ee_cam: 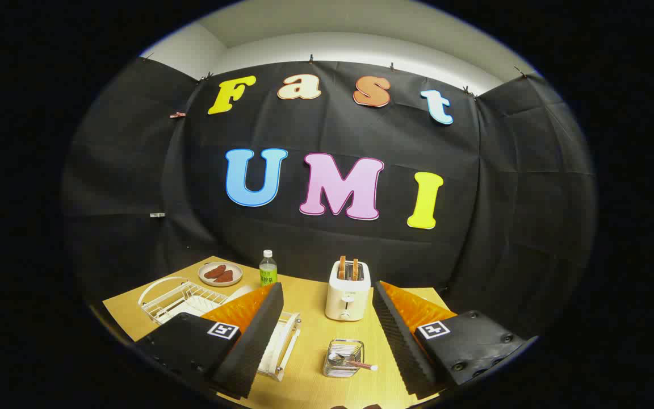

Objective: Take the plate from the dish rack, then take the spoon from the basket and place it into the plate.

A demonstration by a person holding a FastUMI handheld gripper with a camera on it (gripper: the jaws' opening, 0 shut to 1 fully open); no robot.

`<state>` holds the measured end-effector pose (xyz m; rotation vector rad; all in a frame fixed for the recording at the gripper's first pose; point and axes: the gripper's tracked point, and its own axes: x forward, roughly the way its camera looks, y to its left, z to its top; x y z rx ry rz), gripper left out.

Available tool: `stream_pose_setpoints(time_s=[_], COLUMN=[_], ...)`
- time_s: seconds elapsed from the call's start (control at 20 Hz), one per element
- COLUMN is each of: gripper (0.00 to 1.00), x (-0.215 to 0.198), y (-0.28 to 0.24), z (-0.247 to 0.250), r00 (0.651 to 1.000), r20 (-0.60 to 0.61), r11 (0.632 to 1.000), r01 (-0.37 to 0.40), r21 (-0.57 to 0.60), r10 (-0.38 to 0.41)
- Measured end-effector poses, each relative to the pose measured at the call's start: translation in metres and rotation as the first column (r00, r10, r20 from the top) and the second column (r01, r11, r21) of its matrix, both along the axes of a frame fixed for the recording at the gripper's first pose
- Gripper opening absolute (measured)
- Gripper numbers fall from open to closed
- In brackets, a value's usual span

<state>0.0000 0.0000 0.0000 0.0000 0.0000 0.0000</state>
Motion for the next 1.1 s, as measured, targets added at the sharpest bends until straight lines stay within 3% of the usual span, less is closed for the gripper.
stream_pose_setpoints(time_s=[1.1], gripper=[0.98], x=[-0.001], y=[0.017], z=[-0.026], r00=[0.998], r20=[-0.045], r11=[0.994], r01=[0.056], r21=[0.092], r10=[-0.052])
